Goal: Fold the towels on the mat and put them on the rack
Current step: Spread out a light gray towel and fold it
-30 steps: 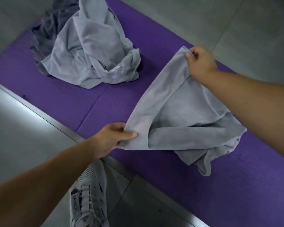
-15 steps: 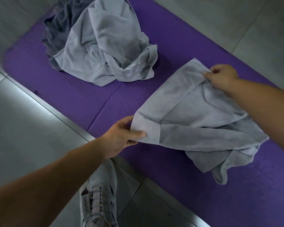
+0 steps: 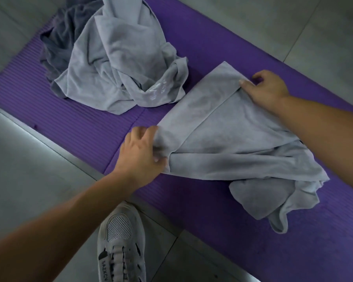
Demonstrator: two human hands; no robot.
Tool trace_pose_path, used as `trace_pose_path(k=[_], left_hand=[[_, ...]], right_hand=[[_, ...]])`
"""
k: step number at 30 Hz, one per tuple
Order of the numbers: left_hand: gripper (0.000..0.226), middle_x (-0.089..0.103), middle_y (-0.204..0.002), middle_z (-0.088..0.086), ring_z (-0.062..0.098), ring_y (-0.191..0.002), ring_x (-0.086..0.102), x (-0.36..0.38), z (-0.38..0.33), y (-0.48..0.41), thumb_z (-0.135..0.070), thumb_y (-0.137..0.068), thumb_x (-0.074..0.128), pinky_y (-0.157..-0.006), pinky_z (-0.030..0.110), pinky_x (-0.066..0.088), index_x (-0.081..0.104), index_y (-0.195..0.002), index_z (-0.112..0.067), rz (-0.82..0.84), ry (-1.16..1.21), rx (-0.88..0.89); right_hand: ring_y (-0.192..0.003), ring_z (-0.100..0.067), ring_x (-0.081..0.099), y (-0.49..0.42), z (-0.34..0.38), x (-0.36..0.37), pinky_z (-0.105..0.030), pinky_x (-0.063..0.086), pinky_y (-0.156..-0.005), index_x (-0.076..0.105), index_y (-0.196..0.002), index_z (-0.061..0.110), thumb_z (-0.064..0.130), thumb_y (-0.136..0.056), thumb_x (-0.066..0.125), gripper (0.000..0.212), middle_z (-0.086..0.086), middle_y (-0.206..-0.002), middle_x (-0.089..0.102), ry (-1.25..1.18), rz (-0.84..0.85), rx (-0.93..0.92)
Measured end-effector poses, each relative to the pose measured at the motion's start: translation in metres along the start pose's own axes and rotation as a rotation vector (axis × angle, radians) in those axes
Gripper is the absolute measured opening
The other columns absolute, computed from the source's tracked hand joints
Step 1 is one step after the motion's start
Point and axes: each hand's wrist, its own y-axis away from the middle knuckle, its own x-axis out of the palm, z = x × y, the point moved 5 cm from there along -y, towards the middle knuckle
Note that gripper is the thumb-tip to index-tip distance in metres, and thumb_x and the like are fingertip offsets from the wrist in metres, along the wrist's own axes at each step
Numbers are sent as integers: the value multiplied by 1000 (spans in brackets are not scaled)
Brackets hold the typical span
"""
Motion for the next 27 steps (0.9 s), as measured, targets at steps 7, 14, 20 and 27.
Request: trace_pose_path(k=[7, 14, 20, 27], left_hand=[[43, 54, -136, -3, 20, -124, 51, 7, -103, -36, -37, -94, 62, -104, 37, 42, 56, -135, -24, 98, -72, 413], [39, 52, -141, 0, 19, -121, 56, 44, -210, -104, -27, -99, 53, -104, 37, 45, 53, -138, -22, 312, -125, 692], [46, 56, -141, 7, 23, -113, 61, 70, -272, -131, -20, -98, 57, -102, 36, 46, 50, -143, -14, 338, 2, 763], [18, 74, -97, -5, 11, -89, 67, 84, -292, -152, -28, -89, 76, -87, 34, 53, 76, -103, -16, 419, 139, 764]], right_hand=[[-94, -20, 63, 33, -72, -45, -30, 41, -78, 72, -92, 18, 66, -86, 63, 49, 0, -96, 70, 35, 174, 166], [-89, -13, 67, 62, -122, -82, -29, 50, -82, 76, -84, 23, 43, -85, 77, 20, 7, -87, 74, -46, 198, 197], [-75, -13, 62, 84, -127, -83, -33, 51, -79, 70, -90, 12, 9, -90, 71, 3, -3, -81, 69, -434, 181, 174], [-79, -10, 68, 108, -115, -86, -21, 56, -78, 69, -95, 12, 5, -83, 73, 14, 1, -85, 72, -797, 68, 209]])
